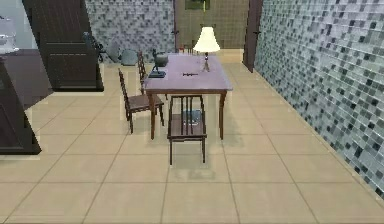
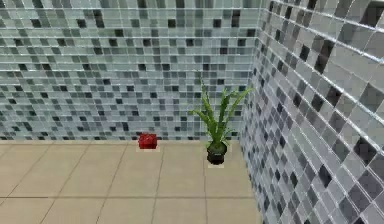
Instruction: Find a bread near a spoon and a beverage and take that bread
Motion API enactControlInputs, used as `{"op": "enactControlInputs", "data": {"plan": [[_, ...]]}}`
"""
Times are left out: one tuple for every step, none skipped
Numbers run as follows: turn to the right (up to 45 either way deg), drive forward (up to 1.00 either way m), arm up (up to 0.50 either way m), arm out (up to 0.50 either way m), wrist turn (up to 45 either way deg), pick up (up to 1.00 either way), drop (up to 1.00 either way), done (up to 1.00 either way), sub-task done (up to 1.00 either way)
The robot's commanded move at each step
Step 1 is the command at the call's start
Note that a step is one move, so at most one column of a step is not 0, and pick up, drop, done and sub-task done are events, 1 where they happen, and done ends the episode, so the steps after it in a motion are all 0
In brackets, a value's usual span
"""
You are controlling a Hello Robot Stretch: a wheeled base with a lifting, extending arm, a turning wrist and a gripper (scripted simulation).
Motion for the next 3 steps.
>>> {"op": "enactControlInputs", "data": {"plan": [[-45.0, 0.00, 0.00, 0.00, 0.0, 0.00, 0.00, 0.00, 0.00], [-42.0, 0.00, 0.00, 0.00, 0.0, 0.00, 0.00, 0.00, 0.00], [0.0, 0.30, 0.00, 0.00, 0.0, 0.00, 0.00, 0.00, 0.00]]}}
